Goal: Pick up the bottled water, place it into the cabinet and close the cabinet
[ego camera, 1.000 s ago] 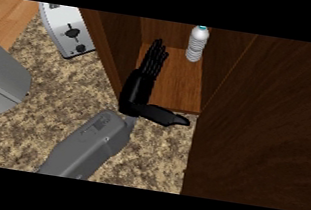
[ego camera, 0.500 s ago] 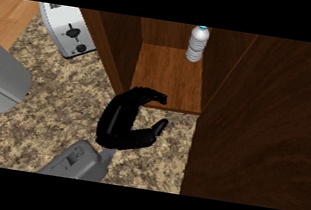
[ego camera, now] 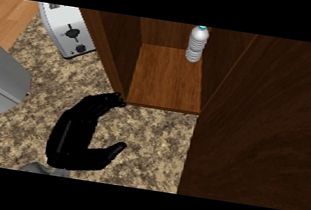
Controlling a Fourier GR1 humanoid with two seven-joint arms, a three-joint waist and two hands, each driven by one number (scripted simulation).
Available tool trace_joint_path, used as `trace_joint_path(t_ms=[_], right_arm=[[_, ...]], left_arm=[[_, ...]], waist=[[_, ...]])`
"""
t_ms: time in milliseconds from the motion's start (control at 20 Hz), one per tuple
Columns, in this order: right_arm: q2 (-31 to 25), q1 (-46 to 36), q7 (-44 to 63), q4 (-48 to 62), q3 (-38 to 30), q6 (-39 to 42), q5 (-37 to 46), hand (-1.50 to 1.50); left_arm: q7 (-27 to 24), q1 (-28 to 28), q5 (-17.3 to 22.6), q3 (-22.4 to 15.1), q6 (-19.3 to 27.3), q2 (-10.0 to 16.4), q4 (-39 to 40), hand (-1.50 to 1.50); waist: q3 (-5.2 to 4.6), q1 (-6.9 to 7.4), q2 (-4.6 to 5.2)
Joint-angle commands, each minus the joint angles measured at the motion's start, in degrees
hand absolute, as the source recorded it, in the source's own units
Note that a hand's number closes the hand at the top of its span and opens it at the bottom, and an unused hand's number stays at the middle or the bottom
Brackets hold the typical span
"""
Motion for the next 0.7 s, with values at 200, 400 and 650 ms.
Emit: trace_joint_path(t_ms=[200,400,650], right_arm=[[-5.12,2.37,4.16,-12.68,7.56,2.81,8.16,1.5],[-5.84,-1.54,7.04,-12.18,15.09,3.47,11.44,1.5],[-8.46,-5.89,10.78,-11.88,18.66,3.74,13.3,1.5]], left_arm=[[-0.29,11.28,5.11,5.18,-3.05,6.78,-10.44,-1.5],[-1.44,15.71,7.83,7.61,-5.96,8.98,-12.71,-1.5],[-0.29,17.56,11.33,12.16,-9.34,12.93,-12.46,-1.5]], waist=[[-0.15,0.31,-0.08],[-0.32,0.98,-0.38],[-0.59,1.13,-0.48]])
